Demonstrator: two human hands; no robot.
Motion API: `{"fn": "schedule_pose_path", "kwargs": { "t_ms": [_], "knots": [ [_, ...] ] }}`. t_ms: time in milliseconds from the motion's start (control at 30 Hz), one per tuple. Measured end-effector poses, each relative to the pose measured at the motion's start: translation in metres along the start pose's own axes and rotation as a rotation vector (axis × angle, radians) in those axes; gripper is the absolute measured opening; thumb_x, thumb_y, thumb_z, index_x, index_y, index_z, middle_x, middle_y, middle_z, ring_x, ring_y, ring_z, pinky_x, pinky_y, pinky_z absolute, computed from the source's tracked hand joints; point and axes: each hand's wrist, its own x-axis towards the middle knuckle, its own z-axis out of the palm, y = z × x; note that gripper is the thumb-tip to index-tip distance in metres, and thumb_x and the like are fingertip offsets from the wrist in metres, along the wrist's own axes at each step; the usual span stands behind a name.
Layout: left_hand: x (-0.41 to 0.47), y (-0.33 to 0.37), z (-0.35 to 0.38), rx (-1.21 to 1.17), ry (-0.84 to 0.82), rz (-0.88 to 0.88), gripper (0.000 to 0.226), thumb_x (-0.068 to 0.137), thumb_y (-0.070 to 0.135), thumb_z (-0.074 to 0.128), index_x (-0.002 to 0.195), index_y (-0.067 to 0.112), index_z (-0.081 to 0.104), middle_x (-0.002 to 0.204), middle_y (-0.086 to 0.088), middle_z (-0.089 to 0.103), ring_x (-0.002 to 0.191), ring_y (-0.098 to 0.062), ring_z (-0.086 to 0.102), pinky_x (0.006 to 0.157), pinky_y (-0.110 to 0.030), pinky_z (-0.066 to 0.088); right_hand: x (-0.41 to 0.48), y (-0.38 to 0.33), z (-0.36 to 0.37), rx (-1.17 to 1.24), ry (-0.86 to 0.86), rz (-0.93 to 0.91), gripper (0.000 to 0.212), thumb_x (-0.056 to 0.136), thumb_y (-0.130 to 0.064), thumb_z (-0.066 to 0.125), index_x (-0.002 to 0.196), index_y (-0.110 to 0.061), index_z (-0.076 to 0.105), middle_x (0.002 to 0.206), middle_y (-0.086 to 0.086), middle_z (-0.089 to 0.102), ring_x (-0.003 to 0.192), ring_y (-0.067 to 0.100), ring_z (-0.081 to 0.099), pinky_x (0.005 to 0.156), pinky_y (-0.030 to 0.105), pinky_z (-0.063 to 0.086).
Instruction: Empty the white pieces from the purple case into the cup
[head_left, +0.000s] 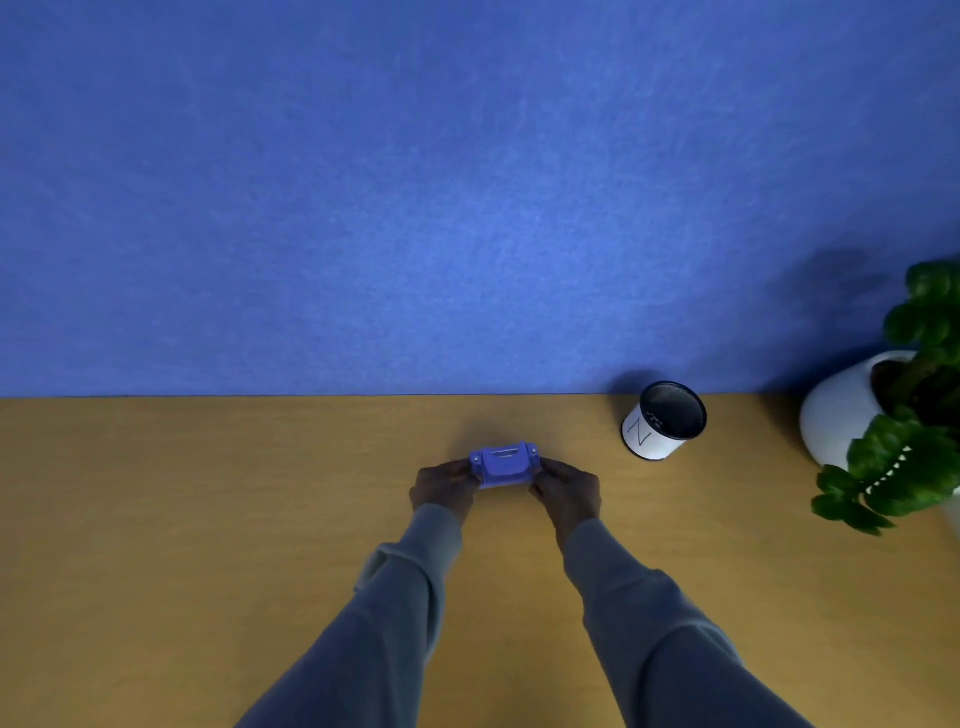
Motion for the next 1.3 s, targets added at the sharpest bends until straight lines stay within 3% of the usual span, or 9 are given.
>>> {"fn": "schedule_pose_path", "kwargs": {
  "t_ms": [167, 333, 500, 600, 700, 900, 1100, 1167, 1300],
  "knots": [
    [0.014, 0.001, 0.003, 0.131, 0.027, 0.017, 0.027, 0.080, 0.026, 0.074, 0.107, 0.029, 0.081, 0.100, -0.008, 0.081, 0.100, -0.029, 0.071, 0.083, -0.024, 0.052, 0.007, 0.000, 0.016, -0.306, 0.084, -0.110, 0.023, 0.092, -0.021, 0.065, 0.110, -0.022, 0.080, 0.105, 0.009, 0.079, 0.101, 0.032, 0.066, 0.081, 0.029, 0.047],
    [0.024, 0.010, 0.006, 0.241, 0.041, 0.153, 0.027, 0.088, 0.023, 0.065, 0.110, 0.026, 0.080, 0.100, -0.010, 0.080, 0.099, -0.033, 0.069, 0.070, -0.019, 0.039, 0.013, -0.003, 0.026, -0.430, 0.120, -0.161, 0.025, 0.093, -0.014, 0.058, 0.098, -0.014, 0.082, 0.092, 0.018, 0.077, 0.092, 0.039, 0.065, 0.076, 0.034, 0.049],
    [0.031, 0.018, 0.009, 0.402, 0.035, 0.255, 0.029, 0.090, 0.017, 0.056, 0.105, 0.018, 0.081, 0.103, -0.018, 0.077, 0.101, -0.037, 0.067, 0.079, -0.028, 0.046, 0.019, -0.003, 0.035, -0.529, 0.133, -0.223, 0.027, 0.096, -0.015, 0.055, 0.104, -0.014, 0.081, 0.098, 0.021, 0.078, 0.092, 0.039, 0.066, 0.070, 0.030, 0.041],
    [0.035, 0.018, 0.010, 0.430, 0.053, 0.274, 0.029, 0.090, 0.015, 0.055, 0.102, 0.016, 0.081, 0.100, -0.017, 0.078, 0.097, -0.035, 0.068, 0.070, -0.025, 0.037, 0.023, -0.003, 0.038, -0.577, 0.129, -0.252, 0.029, 0.097, -0.016, 0.055, 0.112, -0.016, 0.080, 0.107, 0.019, 0.077, 0.100, 0.039, 0.066, 0.073, 0.026, 0.035],
    [0.039, 0.019, 0.011, 0.448, 0.057, 0.276, 0.028, 0.092, 0.016, 0.055, 0.101, 0.016, 0.081, 0.101, -0.016, 0.078, 0.097, -0.034, 0.068, 0.069, -0.024, 0.035, 0.025, -0.006, 0.039, -0.593, 0.101, -0.278, 0.032, 0.096, -0.012, 0.054, 0.117, -0.016, 0.078, 0.112, 0.020, 0.075, 0.105, 0.040, 0.065, 0.079, 0.029, 0.041],
    [0.040, 0.016, 0.009, 0.524, 0.042, 0.324, 0.032, 0.091, 0.016, 0.055, 0.110, 0.025, 0.078, 0.108, -0.012, 0.076, 0.108, -0.035, 0.067, 0.076, -0.022, 0.038, 0.025, -0.003, 0.032, -0.675, 0.025, -0.315, 0.037, 0.096, -0.009, 0.050, 0.122, -0.018, 0.074, 0.113, 0.022, 0.070, 0.108, 0.040, 0.063, 0.079, 0.028, 0.041],
    [0.039, 0.015, 0.007, 0.572, 0.033, 0.343, 0.035, 0.089, 0.018, 0.054, 0.113, 0.029, 0.076, 0.109, -0.011, 0.076, 0.108, -0.034, 0.068, 0.084, -0.026, 0.047, 0.019, -0.010, 0.028, -0.717, -0.050, -0.342, 0.045, 0.094, -0.004, 0.047, 0.133, -0.019, 0.066, 0.115, 0.023, 0.069, 0.112, 0.042, 0.062, 0.092, 0.038, 0.049],
    [0.039, 0.014, 0.006, 0.541, 0.025, 0.337, 0.034, 0.089, 0.016, 0.053, 0.110, 0.028, 0.078, 0.106, -0.011, 0.077, 0.106, -0.035, 0.068, 0.084, -0.027, 0.047, 0.019, -0.011, 0.024, -0.703, -0.088, -0.336, 0.042, 0.094, -0.004, 0.046, 0.127, -0.016, 0.068, 0.110, 0.021, 0.071, 0.108, 0.040, 0.063, 0.091, 0.040, 0.051],
    [0.037, 0.011, 0.001, 0.403, 0.032, 0.282, 0.031, 0.087, 0.014, 0.055, 0.100, 0.026, 0.080, 0.095, -0.011, 0.079, 0.100, -0.036, 0.069, 0.075, -0.025, 0.043, 0.011, -0.015, 0.012, -0.642, -0.131, -0.294, 0.019, 0.090, -0.004, 0.051, 0.088, -0.010, 0.068, 0.080, 0.007, 0.066, 0.088, 0.034, 0.060, 0.074, 0.031, 0.043]
  ]
}}
